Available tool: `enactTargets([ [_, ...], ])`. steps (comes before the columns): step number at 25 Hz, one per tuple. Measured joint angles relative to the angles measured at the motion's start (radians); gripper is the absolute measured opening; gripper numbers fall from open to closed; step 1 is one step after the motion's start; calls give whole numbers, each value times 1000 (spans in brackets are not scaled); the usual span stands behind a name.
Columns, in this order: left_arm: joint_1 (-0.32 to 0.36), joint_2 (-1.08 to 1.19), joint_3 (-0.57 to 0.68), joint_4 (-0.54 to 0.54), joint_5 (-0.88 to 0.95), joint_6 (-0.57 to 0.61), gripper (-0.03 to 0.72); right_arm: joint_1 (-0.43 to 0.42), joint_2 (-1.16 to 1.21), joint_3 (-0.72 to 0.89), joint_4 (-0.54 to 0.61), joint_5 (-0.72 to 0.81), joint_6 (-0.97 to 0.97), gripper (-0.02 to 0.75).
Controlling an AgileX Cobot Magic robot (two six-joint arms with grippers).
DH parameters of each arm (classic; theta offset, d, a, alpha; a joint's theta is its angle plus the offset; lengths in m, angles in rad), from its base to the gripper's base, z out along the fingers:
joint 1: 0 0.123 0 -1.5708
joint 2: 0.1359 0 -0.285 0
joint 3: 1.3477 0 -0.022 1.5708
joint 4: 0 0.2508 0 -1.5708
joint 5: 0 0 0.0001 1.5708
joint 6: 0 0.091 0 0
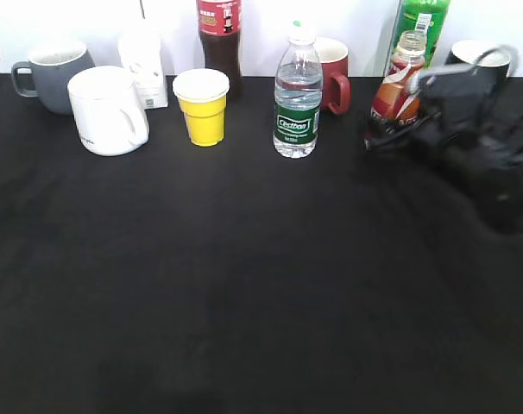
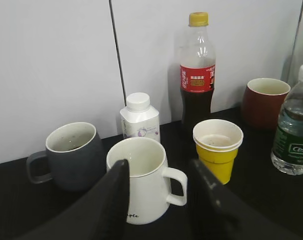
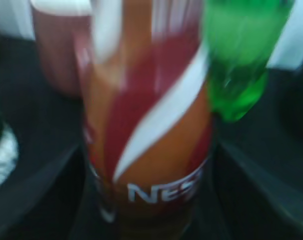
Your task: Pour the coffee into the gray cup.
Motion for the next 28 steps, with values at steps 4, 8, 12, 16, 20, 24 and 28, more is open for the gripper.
enactTargets([
  [4,0,0,0,0,117,0,299,0,-241,8,-1,297,0,596],
  [8,0,0,0,-83,577,0,300,0,-424,6,-1,831,0,594],
  [12,0,0,-7,-197,964,0,300,0,-539,0,2,1218,0,591],
  [16,0,-39,-198,-267,1241,0,346,0,-637,-77,15,1506,0,590],
  [20,0,-147,-329,-272,1451,0,463,0,-809,-129,14,1706,0,590],
  [24,-1,-416,-330,-301,1474,7,464,0,-1073,-130,-15,1894,25,589],
  [28,-1,-594,-319,-307,1478,143,464,0,-1304,-120,-79,1984,60,589],
])
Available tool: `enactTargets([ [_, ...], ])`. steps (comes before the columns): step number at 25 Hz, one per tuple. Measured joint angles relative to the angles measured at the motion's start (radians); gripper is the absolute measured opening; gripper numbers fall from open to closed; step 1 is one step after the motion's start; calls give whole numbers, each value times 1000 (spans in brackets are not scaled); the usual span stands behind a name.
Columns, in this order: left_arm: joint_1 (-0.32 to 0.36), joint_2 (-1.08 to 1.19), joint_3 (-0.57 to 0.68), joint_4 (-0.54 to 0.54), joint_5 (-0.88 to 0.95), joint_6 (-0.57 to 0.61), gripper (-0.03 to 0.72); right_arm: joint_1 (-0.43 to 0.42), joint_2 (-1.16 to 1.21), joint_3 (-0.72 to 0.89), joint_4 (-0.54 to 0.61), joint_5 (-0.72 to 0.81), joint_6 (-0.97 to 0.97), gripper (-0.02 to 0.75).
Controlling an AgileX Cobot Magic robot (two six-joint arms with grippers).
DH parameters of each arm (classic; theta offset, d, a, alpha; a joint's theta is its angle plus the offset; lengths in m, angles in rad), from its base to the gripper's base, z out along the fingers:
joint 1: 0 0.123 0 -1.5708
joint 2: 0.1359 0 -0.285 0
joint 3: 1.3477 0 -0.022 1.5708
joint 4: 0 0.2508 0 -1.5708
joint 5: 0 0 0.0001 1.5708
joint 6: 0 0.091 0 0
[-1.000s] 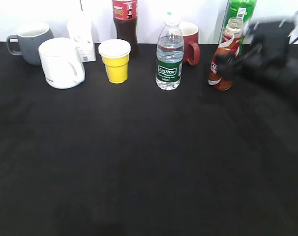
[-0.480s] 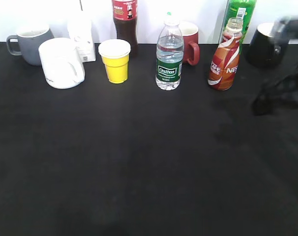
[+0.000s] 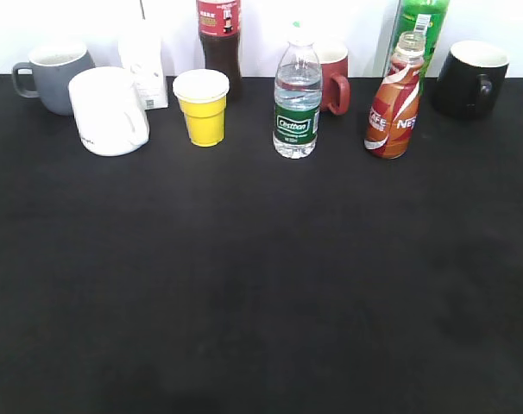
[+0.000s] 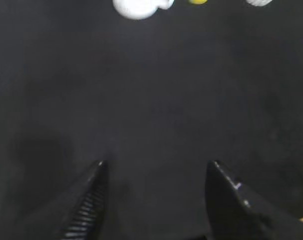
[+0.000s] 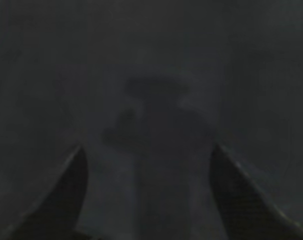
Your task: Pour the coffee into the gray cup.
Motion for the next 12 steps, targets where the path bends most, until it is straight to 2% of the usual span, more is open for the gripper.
enactTargets([
  [3,0,-78,123,-3,1,31,464,0,-151,89,-98,6,57,589],
  [7,0,-110,258,-4,-5,34,458,0,-310,291,-129,-26,65,589],
  [10,0,-110,264,-4,-49,38,455,0,-361,411,-128,-55,66,589],
  [12,0,-110,274,-3,-76,45,452,0,-364,412,-110,-56,65,589],
])
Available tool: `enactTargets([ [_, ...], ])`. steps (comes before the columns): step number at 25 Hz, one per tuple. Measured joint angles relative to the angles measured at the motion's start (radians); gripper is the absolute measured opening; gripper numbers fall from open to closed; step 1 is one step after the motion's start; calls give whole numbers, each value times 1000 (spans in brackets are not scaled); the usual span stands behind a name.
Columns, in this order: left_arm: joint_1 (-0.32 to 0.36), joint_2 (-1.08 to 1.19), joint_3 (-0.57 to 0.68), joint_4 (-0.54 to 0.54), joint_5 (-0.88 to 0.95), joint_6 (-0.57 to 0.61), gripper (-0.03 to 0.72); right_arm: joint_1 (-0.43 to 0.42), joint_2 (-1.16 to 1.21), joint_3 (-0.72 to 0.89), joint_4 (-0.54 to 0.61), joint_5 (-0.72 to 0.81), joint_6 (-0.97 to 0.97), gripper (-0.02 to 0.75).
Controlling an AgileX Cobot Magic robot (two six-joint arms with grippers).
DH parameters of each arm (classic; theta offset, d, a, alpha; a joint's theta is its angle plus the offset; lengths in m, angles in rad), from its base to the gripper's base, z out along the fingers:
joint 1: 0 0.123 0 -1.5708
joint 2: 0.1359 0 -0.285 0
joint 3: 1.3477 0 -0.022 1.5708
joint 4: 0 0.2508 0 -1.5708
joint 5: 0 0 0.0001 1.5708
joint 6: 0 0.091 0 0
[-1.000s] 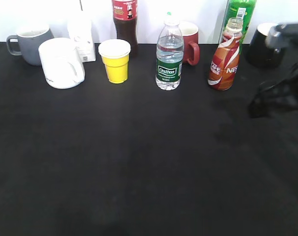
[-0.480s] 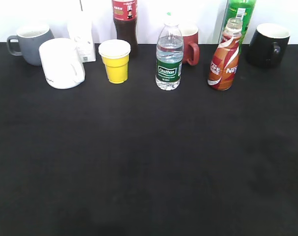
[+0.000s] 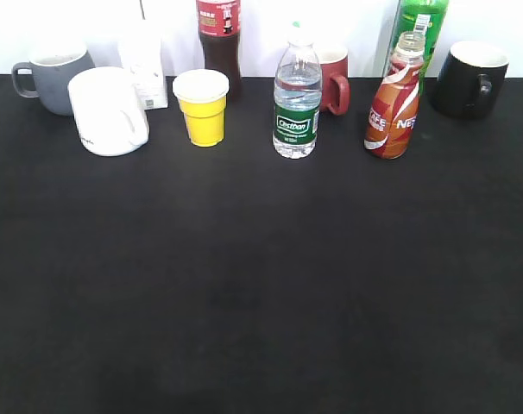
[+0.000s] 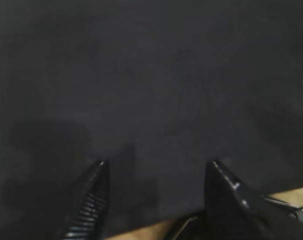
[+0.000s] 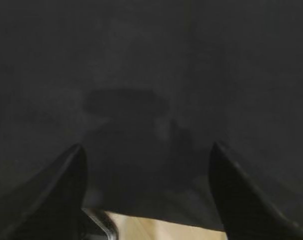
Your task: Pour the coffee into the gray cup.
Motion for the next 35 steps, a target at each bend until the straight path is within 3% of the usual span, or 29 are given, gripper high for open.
enactTargets([
  [13,0,0,36,0,-77,4,448,0,0,1,37,0,-13,589],
  [17,0,-4,36,0,-77,4,386,0,0,1,37,0,-14,589],
  [20,75,-82,36,0,-77,4,353,-39,-32,1,38,-1,-14,589],
  [22,160,-171,36,0,-77,4,333,-160,-98,1,38,-2,-14,589],
  [25,221,-254,36,0,-77,4,297,-238,-261,1,38,-2,-14,589],
  [35,232,-306,38,0,-79,4,242,-243,-342,1,37,-3,-14,589],
])
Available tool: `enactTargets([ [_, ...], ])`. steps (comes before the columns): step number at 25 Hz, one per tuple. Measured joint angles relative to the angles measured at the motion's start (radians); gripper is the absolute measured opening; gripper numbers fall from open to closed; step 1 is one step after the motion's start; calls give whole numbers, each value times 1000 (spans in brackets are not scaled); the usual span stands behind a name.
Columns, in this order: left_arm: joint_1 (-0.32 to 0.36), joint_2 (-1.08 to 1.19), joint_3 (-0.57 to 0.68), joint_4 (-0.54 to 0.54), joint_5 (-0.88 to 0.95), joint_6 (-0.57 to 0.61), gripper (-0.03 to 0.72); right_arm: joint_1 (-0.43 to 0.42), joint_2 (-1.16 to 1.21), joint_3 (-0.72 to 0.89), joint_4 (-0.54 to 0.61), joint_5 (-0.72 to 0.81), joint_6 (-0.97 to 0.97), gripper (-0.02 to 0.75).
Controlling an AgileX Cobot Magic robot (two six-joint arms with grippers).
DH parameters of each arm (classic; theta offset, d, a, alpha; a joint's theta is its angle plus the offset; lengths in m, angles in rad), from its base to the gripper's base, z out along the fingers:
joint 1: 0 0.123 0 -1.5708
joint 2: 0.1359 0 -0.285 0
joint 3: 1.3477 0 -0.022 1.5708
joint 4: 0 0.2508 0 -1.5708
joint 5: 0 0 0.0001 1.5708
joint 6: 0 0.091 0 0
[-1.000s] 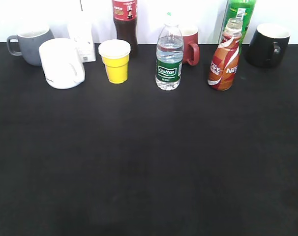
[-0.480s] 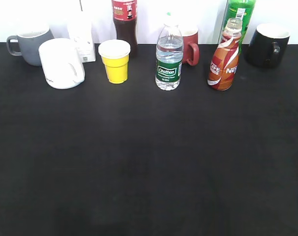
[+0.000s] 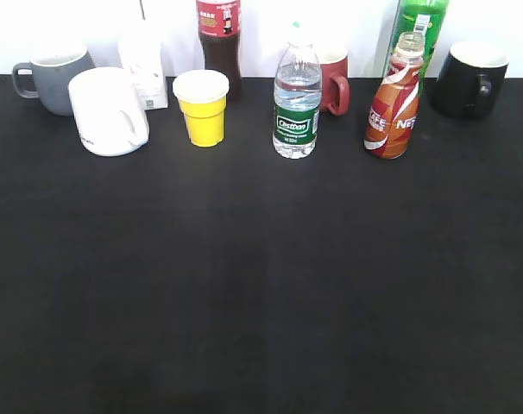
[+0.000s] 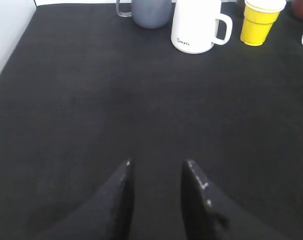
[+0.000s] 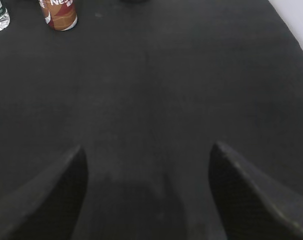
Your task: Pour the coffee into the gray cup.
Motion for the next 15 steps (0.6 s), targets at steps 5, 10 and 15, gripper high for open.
enactTargets([
  [5,0,0,0,1,0,0,239,0,0,0,0,0,0,589],
  [10,0,0,0,1,0,0,239,0,0,0,0,0,0,589],
  [15,0,0,0,1,0,0,239,0,0,0,0,0,0,589],
])
